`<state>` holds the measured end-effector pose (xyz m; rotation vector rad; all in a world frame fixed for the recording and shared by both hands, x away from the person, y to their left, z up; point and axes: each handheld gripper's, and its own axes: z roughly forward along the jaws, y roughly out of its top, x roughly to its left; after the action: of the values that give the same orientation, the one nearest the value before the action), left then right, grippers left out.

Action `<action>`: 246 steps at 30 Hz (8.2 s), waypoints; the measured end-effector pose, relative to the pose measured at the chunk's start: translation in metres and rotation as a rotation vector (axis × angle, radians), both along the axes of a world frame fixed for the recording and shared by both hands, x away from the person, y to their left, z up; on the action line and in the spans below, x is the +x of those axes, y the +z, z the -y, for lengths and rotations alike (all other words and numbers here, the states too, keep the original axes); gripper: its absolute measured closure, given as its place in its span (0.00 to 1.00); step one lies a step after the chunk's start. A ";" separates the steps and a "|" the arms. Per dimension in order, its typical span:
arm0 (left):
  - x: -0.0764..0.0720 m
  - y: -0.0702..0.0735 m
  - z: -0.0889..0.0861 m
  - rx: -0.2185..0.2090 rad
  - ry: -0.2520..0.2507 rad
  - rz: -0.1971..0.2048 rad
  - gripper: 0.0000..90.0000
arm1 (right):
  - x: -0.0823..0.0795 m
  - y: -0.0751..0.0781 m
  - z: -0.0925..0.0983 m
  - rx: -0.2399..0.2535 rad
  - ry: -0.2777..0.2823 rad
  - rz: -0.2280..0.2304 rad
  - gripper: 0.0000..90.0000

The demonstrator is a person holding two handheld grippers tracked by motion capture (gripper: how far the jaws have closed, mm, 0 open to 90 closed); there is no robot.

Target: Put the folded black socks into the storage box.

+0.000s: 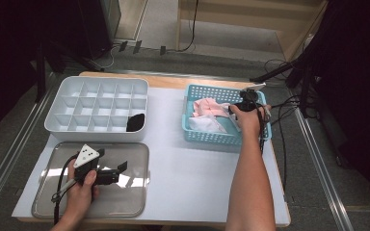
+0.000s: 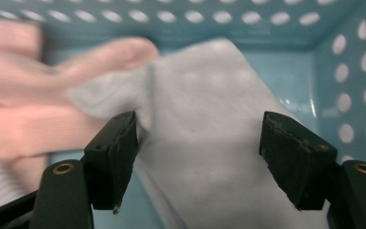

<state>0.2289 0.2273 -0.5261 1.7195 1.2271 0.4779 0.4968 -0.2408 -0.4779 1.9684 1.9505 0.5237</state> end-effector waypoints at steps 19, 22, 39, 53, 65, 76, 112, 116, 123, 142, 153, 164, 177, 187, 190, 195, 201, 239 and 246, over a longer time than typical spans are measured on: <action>0.000 0.000 0.000 0.002 0.000 -0.002 0.00 | -0.002 0.002 0.006 0.032 0.012 0.060 0.89; 0.000 0.000 0.000 0.004 0.001 -0.001 0.00 | -0.008 0.013 0.007 0.058 0.012 0.159 0.89; 0.000 0.000 0.001 0.015 0.006 -0.001 0.00 | -0.051 0.054 -0.001 0.132 0.097 0.400 0.90; 0.001 0.000 0.001 0.014 0.009 -0.002 0.00 | -0.081 0.081 -0.008 0.140 0.181 0.479 0.90; 0.000 0.000 0.001 0.012 0.012 -0.001 0.00 | -0.119 0.091 -0.022 0.197 0.271 0.504 0.90; 0.000 0.000 0.002 0.016 0.015 0.000 0.00 | -0.164 0.090 -0.034 0.227 0.341 0.522 0.90; 0.000 0.000 0.003 0.023 0.016 0.003 0.00 | -0.283 -0.017 -0.079 0.314 0.512 0.390 0.78; 0.000 0.000 0.002 0.023 0.015 0.002 0.00 | -0.281 -0.020 -0.078 0.365 0.505 0.389 0.57; 0.000 0.000 0.003 0.026 0.014 0.003 0.00 | -0.281 -0.012 -0.071 0.397 0.497 0.419 0.52; 0.000 0.000 0.002 0.026 0.014 0.002 0.00 | -0.190 0.043 -0.075 0.301 0.432 0.507 0.69; 0.001 0.000 0.002 0.022 0.007 -0.002 0.00 | -0.114 0.027 -0.099 0.205 0.434 0.341 0.64; 0.001 0.000 0.002 0.025 0.003 0.001 0.00 | -0.081 0.010 -0.122 0.101 0.313 0.159 0.30; 0.001 0.000 0.003 0.024 0.000 -0.002 0.00 | -0.060 0.008 -0.106 0.200 0.147 -0.021 0.36; 0.001 0.000 0.002 0.020 -0.002 -0.003 0.00 | -0.061 0.007 -0.103 0.203 0.160 -0.010 0.97; 0.001 0.000 0.002 0.020 -0.003 -0.004 0.00 | -0.064 0.011 -0.098 0.156 0.163 0.030 0.98; 0.001 0.000 0.002 0.022 -0.003 -0.005 0.00 | -0.070 0.024 -0.075 0.149 0.109 0.127 0.98; 0.001 0.000 0.003 0.024 0.000 -0.003 0.00 | -0.076 0.042 -0.042 0.135 0.037 0.281 0.98; 0.001 0.000 0.002 0.015 -0.003 -0.002 0.00 | -0.004 -0.003 -0.035 -0.060 0.102 -0.263 0.32; 0.001 0.000 0.002 0.014 -0.002 -0.001 0.00 | -0.007 -0.001 -0.029 -0.150 0.098 -0.226 0.78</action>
<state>0.2300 0.2256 -0.5263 1.7330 1.2254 0.4849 0.4895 -0.2115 -0.4786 1.9162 2.1600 0.1767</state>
